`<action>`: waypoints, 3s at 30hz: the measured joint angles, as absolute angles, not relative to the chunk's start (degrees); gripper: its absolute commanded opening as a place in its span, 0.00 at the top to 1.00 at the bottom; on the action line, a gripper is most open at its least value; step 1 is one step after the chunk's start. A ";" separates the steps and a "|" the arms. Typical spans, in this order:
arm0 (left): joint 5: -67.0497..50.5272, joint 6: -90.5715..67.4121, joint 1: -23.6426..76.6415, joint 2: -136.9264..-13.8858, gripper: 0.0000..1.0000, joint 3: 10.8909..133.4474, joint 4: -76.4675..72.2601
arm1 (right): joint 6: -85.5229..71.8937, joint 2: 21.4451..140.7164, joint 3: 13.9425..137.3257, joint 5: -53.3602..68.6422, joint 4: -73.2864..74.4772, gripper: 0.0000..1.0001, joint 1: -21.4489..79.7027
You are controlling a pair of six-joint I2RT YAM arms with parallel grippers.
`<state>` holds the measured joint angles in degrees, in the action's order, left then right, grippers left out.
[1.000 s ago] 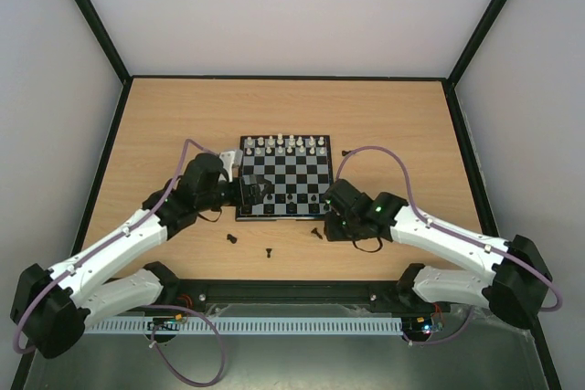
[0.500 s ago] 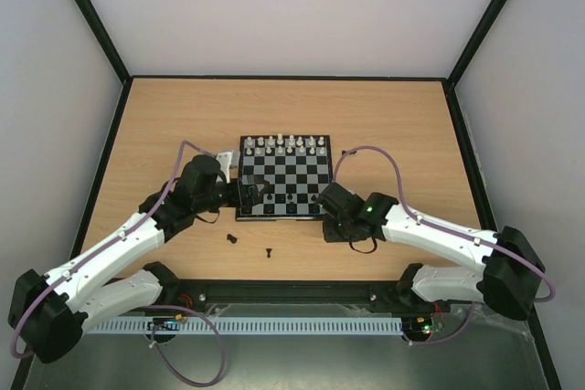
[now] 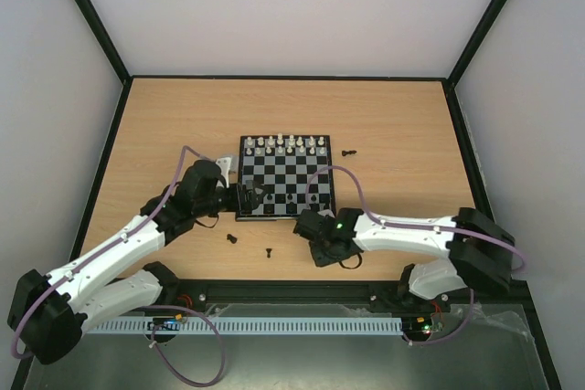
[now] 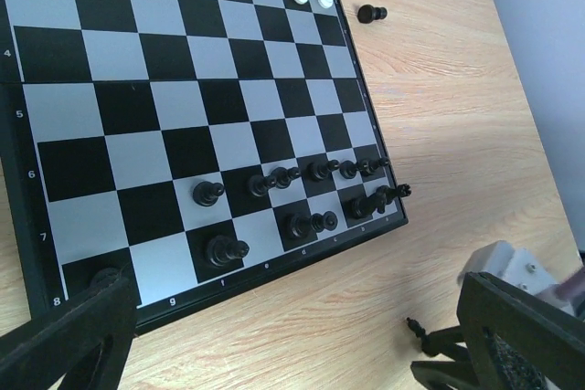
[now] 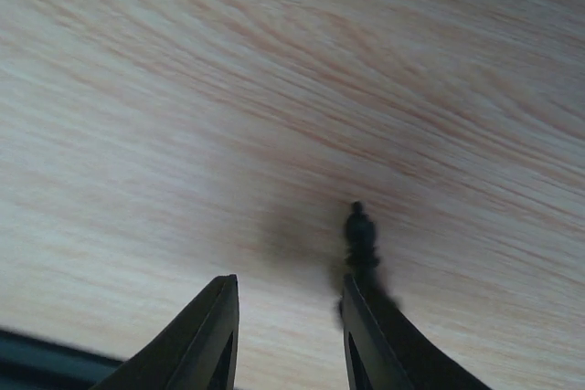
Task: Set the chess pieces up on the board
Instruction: Pick up the chess piece at the center of the board.
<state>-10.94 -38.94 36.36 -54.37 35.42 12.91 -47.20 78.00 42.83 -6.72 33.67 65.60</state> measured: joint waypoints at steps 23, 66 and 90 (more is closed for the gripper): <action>-10.20 -39.27 36.36 -52.80 0.01 34.74 13.19 | -49.54 85.38 44.62 -13.58 35.22 0.71 66.92; -9.74 -39.53 36.36 -53.36 0.01 34.26 13.17 | -51.53 84.84 44.05 -13.06 30.09 0.99 67.11; -8.69 -40.62 36.36 -53.28 0.01 32.67 12.91 | -49.84 62.61 36.53 -27.31 16.49 0.99 67.11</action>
